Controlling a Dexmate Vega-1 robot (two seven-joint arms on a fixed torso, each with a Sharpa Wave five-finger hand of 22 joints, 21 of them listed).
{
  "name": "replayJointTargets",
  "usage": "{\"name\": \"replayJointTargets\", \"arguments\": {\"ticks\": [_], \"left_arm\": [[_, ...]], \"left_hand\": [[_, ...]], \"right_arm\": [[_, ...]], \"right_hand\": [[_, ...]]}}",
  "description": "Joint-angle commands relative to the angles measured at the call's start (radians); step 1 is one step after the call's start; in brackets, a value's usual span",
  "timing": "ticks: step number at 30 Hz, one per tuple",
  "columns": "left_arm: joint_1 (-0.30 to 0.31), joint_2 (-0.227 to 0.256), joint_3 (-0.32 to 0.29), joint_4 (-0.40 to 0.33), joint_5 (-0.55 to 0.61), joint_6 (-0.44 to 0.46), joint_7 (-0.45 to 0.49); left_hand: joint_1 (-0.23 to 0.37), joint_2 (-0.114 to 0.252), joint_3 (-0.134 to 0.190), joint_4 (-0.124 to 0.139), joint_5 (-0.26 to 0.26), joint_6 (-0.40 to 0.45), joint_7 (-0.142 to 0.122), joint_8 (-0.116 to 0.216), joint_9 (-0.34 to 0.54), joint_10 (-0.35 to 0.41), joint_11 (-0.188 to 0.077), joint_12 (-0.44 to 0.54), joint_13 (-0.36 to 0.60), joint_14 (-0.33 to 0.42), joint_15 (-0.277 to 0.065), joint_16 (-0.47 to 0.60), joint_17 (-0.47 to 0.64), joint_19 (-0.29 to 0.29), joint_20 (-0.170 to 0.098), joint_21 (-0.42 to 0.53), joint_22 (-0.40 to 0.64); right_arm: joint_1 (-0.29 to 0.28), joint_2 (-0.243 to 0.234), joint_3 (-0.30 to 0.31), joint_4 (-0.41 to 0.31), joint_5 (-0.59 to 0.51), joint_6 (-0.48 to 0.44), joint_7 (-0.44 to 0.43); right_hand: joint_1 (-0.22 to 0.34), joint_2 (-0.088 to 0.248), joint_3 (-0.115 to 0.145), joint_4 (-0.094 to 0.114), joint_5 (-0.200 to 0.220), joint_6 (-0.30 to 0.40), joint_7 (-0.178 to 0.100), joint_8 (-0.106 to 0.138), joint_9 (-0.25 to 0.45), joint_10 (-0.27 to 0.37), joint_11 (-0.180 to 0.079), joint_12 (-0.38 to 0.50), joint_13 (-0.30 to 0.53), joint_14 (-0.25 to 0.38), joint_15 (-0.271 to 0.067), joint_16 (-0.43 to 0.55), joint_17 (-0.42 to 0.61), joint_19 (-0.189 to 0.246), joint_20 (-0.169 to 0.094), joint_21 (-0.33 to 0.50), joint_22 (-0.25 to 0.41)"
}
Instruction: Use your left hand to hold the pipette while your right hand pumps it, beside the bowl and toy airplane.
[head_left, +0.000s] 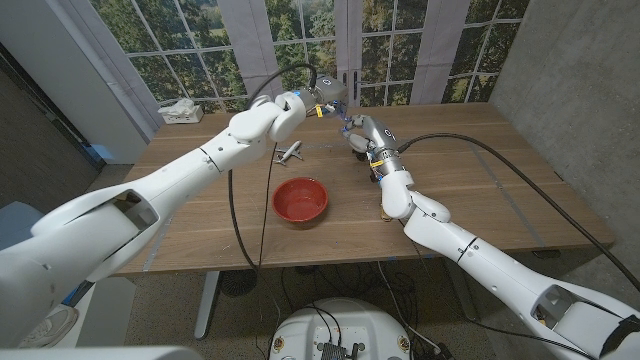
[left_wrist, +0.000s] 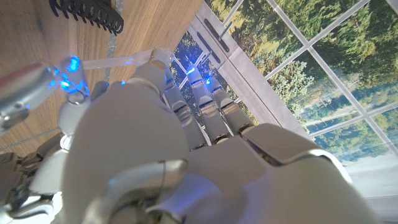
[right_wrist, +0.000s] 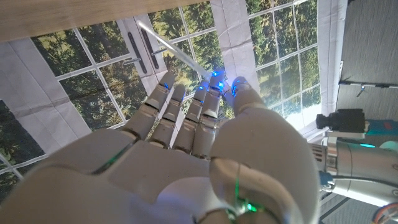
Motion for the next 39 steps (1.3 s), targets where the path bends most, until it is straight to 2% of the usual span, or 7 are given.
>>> {"name": "replayJointTargets", "arguments": {"ticks": [1, 4, 9, 18, 24, 34, 39], "left_arm": [[-0.043, -0.013, 0.030, -0.002, 0.019, 0.027, -0.133], [-0.050, -0.017, 0.036, 0.002, 0.022, 0.029, -0.152], [-0.056, -0.022, 0.033, 0.004, 0.004, 0.021, -0.162], [-0.061, -0.024, 0.018, 0.004, -0.043, 0.012, -0.167], [-0.070, -0.031, 0.016, 0.018, -0.073, 0.001, -0.169], [-0.089, -0.039, 0.027, 0.042, -0.089, -0.012, -0.158], [-0.095, -0.042, 0.031, 0.053, -0.099, -0.016, -0.157]], "left_hand": [[0.016, -0.003, 0.004, -0.001, 0.004, 0.008, 0.007, 0.008, 0.005, 0.061, -0.050, 0.014, 0.036, 0.012, -0.160, 0.004, 0.003, 0.003, -0.010, 0.002, 0.001], [0.020, -0.006, 0.004, -0.002, 0.004, 0.010, 0.009, 0.009, 0.005, 0.062, -0.050, 0.015, 0.039, 0.015, -0.160, 0.004, 0.003, 0.002, -0.010, 0.001, 0.001], [0.022, -0.008, 0.004, -0.001, 0.005, 0.011, 0.009, 0.009, 0.005, 0.063, -0.049, 0.016, 0.041, 0.017, -0.160, 0.005, 0.003, 0.001, -0.010, 0.001, 0.001], [0.026, -0.012, 0.003, 0.000, 0.006, 0.010, 0.010, 0.010, 0.007, 0.062, -0.048, 0.016, 0.044, 0.021, -0.161, 0.005, 0.003, 0.003, -0.010, 0.002, 0.002], [0.027, -0.013, 0.003, 0.000, 0.006, 0.008, 0.012, 0.009, 0.008, 0.061, -0.048, 0.016, 0.047, 0.022, -0.160, 0.004, 0.004, 0.003, -0.010, 0.002, 0.002], [0.031, -0.015, 0.002, 0.002, 0.008, 0.007, 0.013, 0.009, 0.009, 0.061, -0.047, 0.016, 0.052, 0.026, -0.160, 0.004, 0.004, 0.003, -0.010, 0.002, 0.002], [0.032, -0.016, 0.002, 0.003, 0.008, 0.006, 0.012, 0.009, 0.010, 0.060, -0.047, 0.016, 0.053, 0.027, -0.161, 0.003, 0.004, 0.003, -0.009, 0.002, 0.002]], "right_arm": [[-0.032, 0.012, 0.039, 0.025, 0.021, 0.080, -0.097], [-0.035, 0.013, 0.041, 0.028, 0.014, 0.086, -0.112], [-0.037, 0.015, 0.041, 0.003, 0.006, 0.017, -0.083], [-0.022, 0.012, 0.024, -0.034, 0.006, -0.096, -0.007], [-0.009, 0.007, 0.010, -0.053, 0.008, -0.150, 0.036], [0.017, 0.001, -0.013, -0.051, 0.014, -0.172, 0.074], [0.023, 0.010, -0.020, -0.032, 0.004, -0.166, 0.048]], "right_hand": [[-0.038, -0.007, -0.025, 0.006, 0.009, -0.075, 0.000, -0.027, 0.010, -0.064, 0.008, -0.019, 0.014, 0.006, -0.099, 0.008, 0.010, 0.000, 0.014, 0.008, 0.004], [-0.040, -0.010, -0.029, 0.005, 0.009, -0.092, 0.000, -0.032, 0.012, -0.072, 0.008, -0.021, 0.016, 0.006, -0.097, 0.009, 0.011, 0.001, 0.016, 0.009, 0.004], [-0.045, -0.016, -0.035, 0.002, 0.008, -0.098, -0.001, -0.033, 0.015, -0.078, 0.009, -0.022, 0.019, 0.006, -0.091, 0.009, 0.012, 0.004, 0.019, 0.010, 0.004], [-0.077, -0.034, -0.057, 0.003, -0.003, -0.027, 0.021, -0.008, 0.014, -0.109, 0.016, -0.026, 0.028, -0.046, -0.068, -0.014, 0.014, -0.022, 0.040, -0.001, 0.004], [-0.088, -0.042, -0.066, 0.002, -0.008, -0.037, 0.022, -0.017, 0.010, -0.141, 0.018, -0.035, 0.027, -0.079, -0.051, -0.030, 0.013, -0.043, 0.050, -0.011, 0.003], [-0.089, -0.045, -0.068, -0.002, -0.007, -0.026, 0.019, -0.018, 0.008, -0.130, 0.015, -0.028, 0.026, -0.093, -0.049, -0.039, 0.011, -0.046, 0.052, -0.014, 0.002], [-0.080, -0.042, -0.065, -0.009, -0.006, -0.009, 0.013, -0.014, 0.006, -0.120, 0.011, -0.023, 0.025, -0.089, -0.054, -0.039, 0.009, -0.044, 0.048, -0.014, 0.002]]}}
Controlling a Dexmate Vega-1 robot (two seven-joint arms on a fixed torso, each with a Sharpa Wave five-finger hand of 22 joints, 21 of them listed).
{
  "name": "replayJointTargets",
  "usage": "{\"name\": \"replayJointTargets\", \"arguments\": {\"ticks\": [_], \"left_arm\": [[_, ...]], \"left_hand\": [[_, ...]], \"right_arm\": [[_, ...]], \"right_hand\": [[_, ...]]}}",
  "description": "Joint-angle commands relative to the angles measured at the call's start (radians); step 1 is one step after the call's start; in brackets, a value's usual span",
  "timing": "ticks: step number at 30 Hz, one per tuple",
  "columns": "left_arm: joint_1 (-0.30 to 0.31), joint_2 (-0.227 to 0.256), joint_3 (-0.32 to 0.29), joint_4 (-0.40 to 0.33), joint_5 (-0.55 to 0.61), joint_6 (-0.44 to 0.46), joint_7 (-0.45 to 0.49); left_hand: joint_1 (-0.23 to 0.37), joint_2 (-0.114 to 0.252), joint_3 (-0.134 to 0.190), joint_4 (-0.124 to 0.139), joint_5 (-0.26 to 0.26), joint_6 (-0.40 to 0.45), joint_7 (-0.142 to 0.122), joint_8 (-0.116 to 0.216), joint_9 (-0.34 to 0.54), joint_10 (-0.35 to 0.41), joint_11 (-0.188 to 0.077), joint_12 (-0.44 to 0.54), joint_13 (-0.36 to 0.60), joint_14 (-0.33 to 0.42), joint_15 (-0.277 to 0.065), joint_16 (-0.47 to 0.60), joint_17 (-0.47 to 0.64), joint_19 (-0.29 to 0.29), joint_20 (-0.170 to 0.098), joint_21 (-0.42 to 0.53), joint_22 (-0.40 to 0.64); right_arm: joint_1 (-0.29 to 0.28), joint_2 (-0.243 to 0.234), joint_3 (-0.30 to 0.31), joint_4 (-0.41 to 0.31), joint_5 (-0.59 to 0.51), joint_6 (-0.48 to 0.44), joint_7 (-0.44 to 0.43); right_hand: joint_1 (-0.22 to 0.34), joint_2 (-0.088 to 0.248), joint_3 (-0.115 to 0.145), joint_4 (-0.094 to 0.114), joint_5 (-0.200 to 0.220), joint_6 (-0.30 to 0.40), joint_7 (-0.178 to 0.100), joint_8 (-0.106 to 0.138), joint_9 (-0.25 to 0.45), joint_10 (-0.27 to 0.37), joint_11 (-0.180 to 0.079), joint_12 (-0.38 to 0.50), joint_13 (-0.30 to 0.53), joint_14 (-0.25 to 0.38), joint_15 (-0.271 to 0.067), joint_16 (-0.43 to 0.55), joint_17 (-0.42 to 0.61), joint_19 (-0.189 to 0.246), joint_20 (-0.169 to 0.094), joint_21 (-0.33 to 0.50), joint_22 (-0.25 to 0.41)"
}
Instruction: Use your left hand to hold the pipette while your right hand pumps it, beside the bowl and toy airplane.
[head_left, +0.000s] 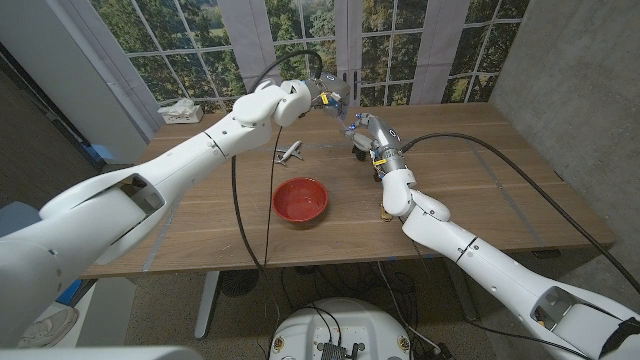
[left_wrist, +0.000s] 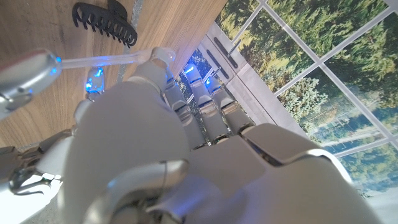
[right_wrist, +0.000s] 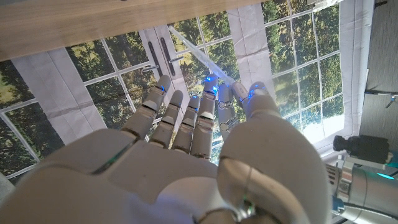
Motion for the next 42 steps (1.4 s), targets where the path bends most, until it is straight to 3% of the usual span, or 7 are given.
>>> {"name": "replayJointTargets", "arguments": {"ticks": [1, 10, 20, 23, 27, 32, 42], "left_arm": [[-0.018, -0.008, 0.010, 0.027, -0.031, -0.016, 0.005], [-0.023, -0.005, 0.001, 0.028, -0.081, -0.028, -0.012], [-0.026, 0.001, 0.004, 0.020, -0.090, -0.025, -0.022], [-0.025, 0.003, 0.003, 0.016, -0.090, -0.024, -0.019], [-0.024, 0.005, 0.002, 0.010, -0.091, -0.023, -0.020], [-0.023, 0.004, 0.004, 0.008, -0.089, -0.020, -0.022], [-0.023, 0.003, 0.001, 0.007, -0.096, -0.024, -0.019]], "left_hand": [[0.013, -0.005, 0.002, 0.003, 0.004, 0.003, 0.001, 0.006, 0.005, 0.056, -0.050, 0.015, 0.054, 0.011, -0.155, 0.003, 0.004, 0.003, -0.009, 0.002, 0.002], [0.016, -0.006, 0.002, 0.004, 0.005, 0.001, 0.004, 0.005, 0.007, 0.055, -0.050, 0.014, 0.057, 0.011, -0.155, 0.002, 0.004, 0.003, -0.009, 0.002, 0.002], [0.017, -0.007, 0.001, 0.004, 0.006, 0.002, 0.004, 0.006, 0.007, 0.055, -0.050, 0.014, 0.061, 0.011, -0.155, 0.001, 0.004, 0.003, -0.009, 0.002, 0.003], [0.017, -0.007, 0.001, 0.005, 0.006, 0.001, 0.005, 0.006, 0.007, 0.055, -0.049, 0.014, 0.062, 0.012, -0.155, 0.000, 0.004, 0.003, -0.008, 0.002, 0.003], [0.018, -0.006, 0.001, 0.005, 0.007, 0.000, 0.005, 0.005, 0.008, 0.056, -0.050, 0.015, 0.064, 0.012, -0.155, 0.000, 0.004, 0.003, -0.008, 0.002, 0.003], [0.018, -0.006, 0.000, 0.006, 0.008, 0.001, 0.005, 0.006, 0.008, 0.055, -0.049, 0.014, 0.066, 0.013, -0.155, 0.000, 0.004, 0.003, -0.008, 0.002, 0.003], [0.018, -0.007, -0.001, 0.007, 0.008, 0.001, 0.005, 0.006, 0.008, 0.054, -0.049, 0.013, 0.069, 0.014, -0.155, -0.001, 0.004, 0.003, -0.008, 0.002, 0.003]], "right_arm": [[0.023, 0.005, -0.021, 0.016, -0.005, -0.016, 0.002], [0.034, 0.016, -0.028, 0.042, -0.004, 0.003, -0.015], [0.036, 0.029, -0.032, 0.056, -0.010, -0.017, -0.039], [0.036, 0.022, -0.033, 0.052, -0.004, -0.010, -0.027], [0.037, 0.021, -0.037, 0.061, -0.010, 0.011, -0.045], [0.035, 0.023, -0.041, 0.069, -0.031, 0.021, -0.075], [0.039, 0.025, -0.040, 0.087, -0.033, 0.046, -0.083]], "right_hand": [[0.015, 0.012, 0.004, -0.009, -0.001, 0.023, -0.007, 0.004, 0.001, 0.014, -0.009, 0.007, 0.002, 0.000, -0.062, 0.000, 0.002, -0.004, -0.007, -0.006, 0.002], [0.029, 0.032, 0.014, -0.012, 0.001, 0.039, -0.011, 0.006, -0.002, 0.036, -0.018, 0.017, 0.000, 0.011, -0.073, 0.005, 0.003, 0.002, -0.020, -0.004, 0.002], [0.024, 0.032, 0.008, -0.011, -0.004, -0.060, -0.015, -0.043, -0.009, 0.023, -0.007, 0.012, -0.003, 0.012, -0.064, 0.003, 0.003, 0.006, -0.015, -0.005, 0.002], [0.024, 0.029, 0.006, -0.012, -0.004, -0.050, -0.013, -0.040, -0.010, 0.023, -0.006, 0.012, -0.003, 0.013, -0.062, 0.003, 0.003, 0.007, -0.013, -0.005, 0.002], [0.031, 0.027, 0.005, -0.017, -0.003, 0.020, -0.012, -0.017, -0.012, 0.037, -0.017, 0.019, -0.005, 0.019, -0.067, 0.003, 0.001, 0.009, -0.015, -0.006, 0.002], [0.067, 0.048, 0.020, -0.025, 0.000, 0.112, -0.006, 0.013, -0.016, 0.083, -0.038, 0.035, -0.007, 0.040, -0.099, 0.013, 0.003, 0.023, -0.032, -0.003, 0.002], [0.115, 0.065, 0.036, -0.035, 0.004, 0.186, -0.021, 0.036, -0.018, 0.117, -0.057, 0.046, -0.009, 0.055, -0.120, 0.024, 0.006, 0.034, -0.047, 0.002, 0.003]]}}
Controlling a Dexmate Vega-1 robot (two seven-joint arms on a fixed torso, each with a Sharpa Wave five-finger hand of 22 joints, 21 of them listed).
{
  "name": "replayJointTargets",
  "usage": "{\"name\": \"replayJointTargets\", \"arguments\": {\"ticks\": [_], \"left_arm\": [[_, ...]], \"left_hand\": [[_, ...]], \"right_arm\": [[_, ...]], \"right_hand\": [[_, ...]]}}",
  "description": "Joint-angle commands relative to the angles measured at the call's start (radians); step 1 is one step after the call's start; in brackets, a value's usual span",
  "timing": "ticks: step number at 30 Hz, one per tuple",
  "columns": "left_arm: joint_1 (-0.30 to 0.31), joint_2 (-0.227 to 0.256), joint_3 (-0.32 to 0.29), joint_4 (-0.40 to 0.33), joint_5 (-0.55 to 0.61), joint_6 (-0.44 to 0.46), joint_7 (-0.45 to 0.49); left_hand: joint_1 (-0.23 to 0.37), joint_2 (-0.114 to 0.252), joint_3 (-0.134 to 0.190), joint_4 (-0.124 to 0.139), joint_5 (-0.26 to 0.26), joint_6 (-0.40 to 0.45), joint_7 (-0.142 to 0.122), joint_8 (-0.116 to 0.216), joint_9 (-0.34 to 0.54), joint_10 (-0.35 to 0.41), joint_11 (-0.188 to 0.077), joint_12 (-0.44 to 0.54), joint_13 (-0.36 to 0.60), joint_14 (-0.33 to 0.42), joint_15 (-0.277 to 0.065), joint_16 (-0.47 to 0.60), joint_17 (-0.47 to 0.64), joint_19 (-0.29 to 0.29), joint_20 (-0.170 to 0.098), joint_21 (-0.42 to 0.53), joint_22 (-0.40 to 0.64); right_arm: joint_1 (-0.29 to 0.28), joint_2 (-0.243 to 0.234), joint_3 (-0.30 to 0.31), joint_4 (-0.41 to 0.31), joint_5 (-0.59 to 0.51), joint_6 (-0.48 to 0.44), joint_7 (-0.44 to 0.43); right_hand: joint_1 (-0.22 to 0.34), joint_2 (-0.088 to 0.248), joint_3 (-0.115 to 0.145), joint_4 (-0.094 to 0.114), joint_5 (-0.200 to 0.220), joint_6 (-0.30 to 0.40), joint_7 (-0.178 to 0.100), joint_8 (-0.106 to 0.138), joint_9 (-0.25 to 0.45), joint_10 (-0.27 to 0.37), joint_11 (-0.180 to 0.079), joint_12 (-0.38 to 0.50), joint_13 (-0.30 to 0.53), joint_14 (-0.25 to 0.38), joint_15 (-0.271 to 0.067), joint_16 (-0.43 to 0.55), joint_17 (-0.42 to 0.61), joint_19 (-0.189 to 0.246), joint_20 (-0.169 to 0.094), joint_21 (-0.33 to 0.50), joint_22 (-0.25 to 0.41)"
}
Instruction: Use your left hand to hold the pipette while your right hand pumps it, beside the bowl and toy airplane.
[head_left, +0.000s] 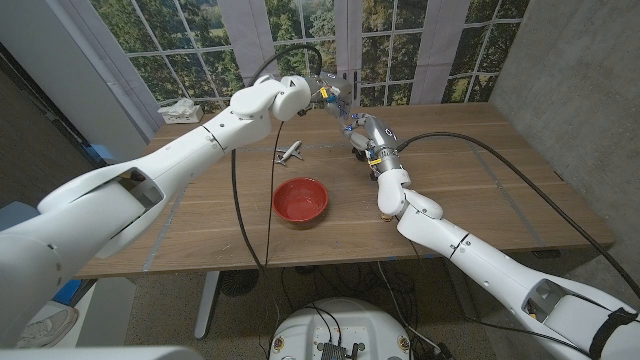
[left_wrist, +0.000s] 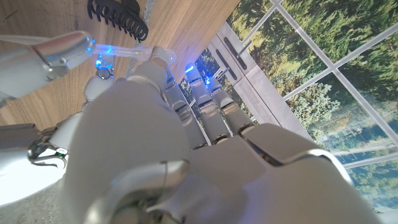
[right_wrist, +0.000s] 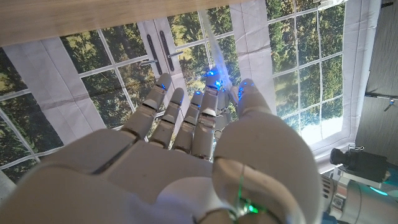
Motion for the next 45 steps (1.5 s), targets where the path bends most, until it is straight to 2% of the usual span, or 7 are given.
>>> {"name": "replayJointTargets", "arguments": {"ticks": [1, 15, 19, 29, 33, 40, 45], "left_arm": [[0.000, -0.002, -0.003, -0.002, -0.010, -0.003, 0.001], [-0.013, -0.015, 0.001, 0.022, -0.032, -0.016, 0.005], [-0.017, -0.016, 0.004, 0.026, -0.032, -0.015, 0.004], [-0.022, -0.016, 0.010, 0.032, -0.030, -0.017, 0.004], [-0.022, -0.015, 0.012, 0.033, -0.025, -0.018, 0.012], [-0.015, -0.012, 0.008, 0.032, -0.023, -0.019, 0.034], [-0.005, -0.010, 0.001, 0.028, -0.023, -0.015, 0.058]], "left_hand": [[0.010, 0.001, 0.002, 0.007, 0.004, 0.002, 0.005, 0.006, 0.004, 0.054, -0.049, 0.007, 0.069, 0.009, -0.160, -0.001, 0.005, 0.003, -0.008, 0.002, 0.003], [0.010, 0.001, 0.001, 0.008, 0.005, 0.001, 0.004, 0.006, 0.005, 0.054, -0.049, 0.006, 0.072, 0.010, -0.160, -0.002, 0.005, 0.003, -0.007, 0.002, 0.003], [0.010, 0.001, 0.000, 0.008, 0.005, 0.001, 0.006, 0.006, 0.005, 0.054, -0.049, 0.006, 0.074, 0.011, -0.160, -0.002, 0.005, 0.003, -0.007, 0.002, 0.003], [0.010, 0.002, 0.000, 0.008, 0.005, 0.000, 0.005, 0.006, 0.005, 0.053, -0.048, 0.005, 0.076, 0.011, -0.160, -0.002, 0.005, 0.003, -0.007, 0.002, 0.003], [0.010, 0.001, -0.001, 0.008, 0.006, 0.001, 0.005, 0.006, 0.005, 0.053, -0.048, 0.004, 0.077, 0.011, -0.160, -0.003, 0.005, 0.003, -0.007, 0.002, 0.003], [0.010, 0.001, -0.001, 0.008, 0.006, -0.011, 0.002, 0.001, 0.006, 0.047, -0.048, -0.002, 0.075, 0.011, -0.160, -0.004, 0.005, 0.003, -0.006, 0.002, 0.003], [-0.021, 0.005, -0.018, 0.021, 0.005, -0.078, 0.011, -0.033, 0.002, 0.001, -0.045, -0.034, 0.059, -0.004, -0.159, -0.014, 0.004, -0.001, -0.001, 0.001, 0.004]], "right_arm": [[0.005, 0.003, -0.004, 0.019, -0.012, 0.018, -0.016], [0.016, 0.017, -0.009, 0.051, -0.026, 0.020, -0.038], [0.018, 0.025, -0.011, 0.078, -0.036, 0.050, -0.080], [0.021, 0.029, -0.013, 0.100, -0.043, 0.080, -0.108], [0.022, 0.029, -0.013, 0.103, -0.043, 0.086, -0.110], [0.021, 0.025, -0.011, 0.098, -0.040, 0.084, -0.099], [0.020, 0.024, -0.009, 0.097, -0.035, 0.083, -0.092]], "right_hand": [[0.017, 0.006, 0.009, -0.002, 0.008, 0.025, -0.001, 0.013, 0.001, 0.017, 0.001, 0.007, 0.003, 0.011, -0.117, 0.008, 0.003, 0.007, -0.004, 0.006, 0.004], [0.059, -0.036, 0.004, -0.010, 0.004, 0.027, -0.008, 0.028, 0.023, 0.029, 0.002, 0.009, 0.005, 0.012, -0.113, 0.006, -0.002, 0.012, 0.006, 0.008, 0.003], [0.099, -0.028, 0.012, -0.002, 0.006, 0.096, -0.015, 0.081, 0.052, 0.058, -0.013, 0.020, 0.014, 0.021, -0.129, 0.016, 0.004, 0.016, -0.004, 0.010, 0.004], [0.121, -0.019, 0.014, 0.002, 0.008, 0.109, -0.010, 0.105, 0.073, 0.084, -0.027, 0.030, 0.022, 0.044, -0.154, 0.035, 0.013, 0.033, -0.026, 0.019, 0.005], [0.143, -0.032, 0.011, -0.003, 0.006, 0.152, -0.001, 0.122, 0.067, 0.106, -0.042, 0.038, 0.027, 0.050, -0.162, 0.042, 0.017, 0.037, -0.030, 0.022, 0.006], [0.156, -0.041, 0.010, -0.005, 0.003, 0.168, 0.004, 0.125, 0.059, 0.118, -0.047, 0.042, 0.030, 0.052, -0.165, 0.045, 0.018, 0.043, -0.035, 0.026, 0.006], [0.159, -0.041, 0.009, -0.002, 0.002, 0.171, 0.004, 0.125, 0.056, 0.118, -0.045, 0.042, 0.031, 0.051, -0.164, 0.046, 0.019, 0.043, -0.037, 0.027, 0.006]]}}
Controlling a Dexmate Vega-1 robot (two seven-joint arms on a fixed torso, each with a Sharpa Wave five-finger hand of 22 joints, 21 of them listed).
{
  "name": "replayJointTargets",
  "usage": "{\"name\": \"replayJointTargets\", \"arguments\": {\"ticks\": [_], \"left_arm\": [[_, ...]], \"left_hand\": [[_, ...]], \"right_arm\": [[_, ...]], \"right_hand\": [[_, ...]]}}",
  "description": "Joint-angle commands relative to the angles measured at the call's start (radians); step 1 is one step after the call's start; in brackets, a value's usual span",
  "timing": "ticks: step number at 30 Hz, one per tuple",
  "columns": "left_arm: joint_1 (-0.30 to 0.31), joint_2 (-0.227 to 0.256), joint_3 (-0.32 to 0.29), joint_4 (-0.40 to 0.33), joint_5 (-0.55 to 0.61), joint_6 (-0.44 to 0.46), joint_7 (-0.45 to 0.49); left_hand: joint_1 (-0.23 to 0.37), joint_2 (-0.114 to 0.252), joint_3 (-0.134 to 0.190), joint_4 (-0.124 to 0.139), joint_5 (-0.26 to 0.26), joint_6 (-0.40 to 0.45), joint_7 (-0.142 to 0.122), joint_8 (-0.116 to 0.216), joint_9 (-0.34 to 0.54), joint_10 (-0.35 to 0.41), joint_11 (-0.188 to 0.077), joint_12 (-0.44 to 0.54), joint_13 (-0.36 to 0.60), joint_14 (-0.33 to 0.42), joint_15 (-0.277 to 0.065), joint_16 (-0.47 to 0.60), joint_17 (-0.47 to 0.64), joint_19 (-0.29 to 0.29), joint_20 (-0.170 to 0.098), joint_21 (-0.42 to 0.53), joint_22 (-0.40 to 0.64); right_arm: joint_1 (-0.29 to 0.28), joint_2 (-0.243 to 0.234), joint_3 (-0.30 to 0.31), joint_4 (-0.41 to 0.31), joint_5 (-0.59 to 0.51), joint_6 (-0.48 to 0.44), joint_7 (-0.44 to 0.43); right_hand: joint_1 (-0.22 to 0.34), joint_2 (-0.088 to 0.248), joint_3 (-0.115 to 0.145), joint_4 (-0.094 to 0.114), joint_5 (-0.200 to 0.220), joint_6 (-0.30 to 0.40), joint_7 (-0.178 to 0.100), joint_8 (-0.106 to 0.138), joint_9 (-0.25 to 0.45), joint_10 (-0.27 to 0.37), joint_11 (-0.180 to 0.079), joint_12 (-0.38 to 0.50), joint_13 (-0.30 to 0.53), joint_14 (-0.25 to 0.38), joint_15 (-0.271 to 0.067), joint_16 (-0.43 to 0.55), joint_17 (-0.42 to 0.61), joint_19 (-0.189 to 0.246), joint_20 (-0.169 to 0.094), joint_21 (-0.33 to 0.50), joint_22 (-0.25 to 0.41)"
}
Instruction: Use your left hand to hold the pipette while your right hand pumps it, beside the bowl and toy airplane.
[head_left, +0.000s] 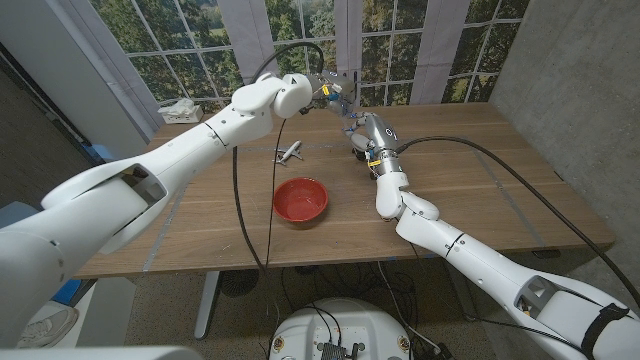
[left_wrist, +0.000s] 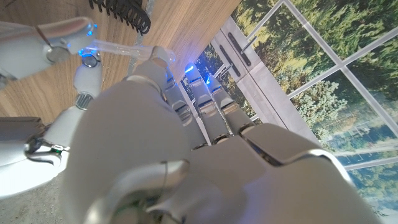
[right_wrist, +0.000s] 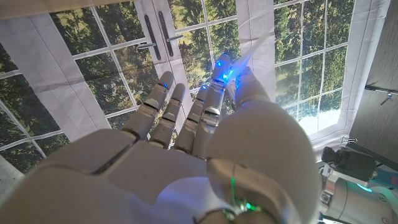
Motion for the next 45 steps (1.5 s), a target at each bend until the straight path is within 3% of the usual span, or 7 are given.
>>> {"name": "replayJointTargets", "arguments": {"ticks": [1, 9, 12, 20, 29, 38, 45], "left_arm": [[0.018, 0.006, -0.012, -0.004, -0.001, 0.001, 0.047], [0.051, 0.019, -0.042, -0.027, -0.029, 0.008, 0.093], [0.067, 0.022, -0.056, -0.038, -0.042, 0.016, 0.114], [0.110, 0.030, -0.093, -0.065, -0.082, 0.034, 0.171], [0.180, 0.028, -0.172, -0.079, -0.238, 0.036, 0.237], [0.223, 0.034, -0.222, -0.068, -0.403, 0.032, 0.246], [0.267, 0.024, -0.280, -0.033, -0.571, -0.028, 0.294]], "left_hand": [[-0.038, 0.010, -0.019, 0.014, 0.002, -0.076, 0.012, -0.041, -0.001, -0.006, -0.037, -0.030, 0.044, -0.018, -0.153, -0.014, 0.003, -0.005, 0.002, 0.000, 0.002], [-0.201, -0.003, -0.061, 0.051, -0.011, -0.235, 0.002, -0.106, -0.021, -0.196, -0.037, -0.121, -0.010, -0.105, -0.140, -0.045, -0.014, -0.028, 0.022, -0.008, 0.001], [-0.289, -0.016, -0.074, 0.068, -0.018, -0.305, 0.005, -0.111, -0.027, -0.283, -0.035, -0.132, -0.035, -0.148, -0.133, -0.051, -0.021, -0.043, 0.032, -0.012, 0.001], [-0.405, -0.045, -0.088, 0.074, -0.021, -0.414, 0.008, -0.111, -0.032, -0.443, -0.007, -0.137, -0.072, -0.235, -0.120, -0.053, -0.024, -0.066, 0.043, -0.014, 0.003], [-0.453, -0.052, -0.096, 0.079, -0.022, -0.475, 0.023, -0.113, -0.033, -0.491, 0.017, -0.133, -0.086, -0.256, -0.100, -0.048, -0.023, -0.077, 0.052, -0.014, 0.004], [-0.481, -0.057, -0.094, 0.071, -0.023, -0.408, 0.051, -0.082, -0.034, -0.422, 0.023, -0.099, -0.100, -0.218, -0.095, -0.032, -0.026, -0.073, 0.057, -0.009, 0.005], [-0.495, -0.058, -0.095, 0.072, -0.024, -0.412, 0.061, -0.086, -0.034, -0.435, 0.036, -0.105, -0.105, -0.221, -0.089, -0.035, -0.026, -0.074, 0.058, -0.008, 0.006]], "right_arm": [[0.000, -0.003, 0.003, 0.002, 0.005, 0.009, 0.005], [-0.007, -0.007, 0.012, 0.001, 0.016, 0.030, -0.001], [-0.011, -0.009, 0.016, -0.002, 0.019, 0.036, -0.004], [-0.026, -0.014, 0.024, -0.015, 0.017, 0.043, -0.016], [-0.041, -0.013, 0.038, -0.019, 0.031, 0.069, -0.031], [-0.051, -0.009, 0.049, -0.023, 0.042, 0.078, -0.037], [-0.058, -0.001, 0.055, -0.017, 0.045, 0.085, -0.055]], "right_hand": [[0.018, -0.002, 0.002, -0.002, -0.002, 0.016, 0.003, 0.004, -0.001, 0.009, 0.001, 0.004, 0.006, 0.008, -0.165, 0.007, 0.004, 0.005, -0.005, 0.008, 0.006], [0.027, -0.008, 0.002, -0.001, -0.003, 0.025, 0.002, 0.003, -0.010, 0.019, -0.004, 0.006, 0.006, 0.010, -0.165, 0.006, 0.002, 0.006, -0.008, 0.009, 0.006], [0.029, -0.009, 0.003, 0.000, -0.003, 0.026, 0.002, 0.003, -0.012, 0.023, -0.007, 0.007, 0.007, 0.010, -0.165, 0.006, 0.002, 0.007, -0.010, 0.010, 0.006], [0.032, -0.009, 0.004, 0.002, -0.003, 0.026, 0.004, 0.000, -0.019, 0.023, -0.006, 0.005, 0.008, 0.014, -0.164, 0.006, 0.001, 0.009, -0.011, 0.012, 0.006], [0.034, -0.008, 0.004, 0.005, -0.003, 0.027, 0.002, -0.002, -0.025, 0.025, -0.002, 0.004, 0.008, 0.013, -0.165, 0.005, 0.001, 0.008, -0.011, 0.013, 0.006], [0.033, -0.007, 0.002, 0.009, -0.004, 0.025, 0.004, -0.005, -0.031, 0.026, -0.002, 0.003, 0.009, 0.013, -0.164, 0.007, 0.003, 0.008, -0.012, 0.014, 0.006], [0.033, -0.006, 0.001, 0.011, -0.004, 0.025, 0.006, -0.007, -0.035, 0.025, 0.000, 0.002, 0.011, 0.014, -0.164, 0.007, 0.004, 0.009, -0.013, 0.015, 0.006]]}}
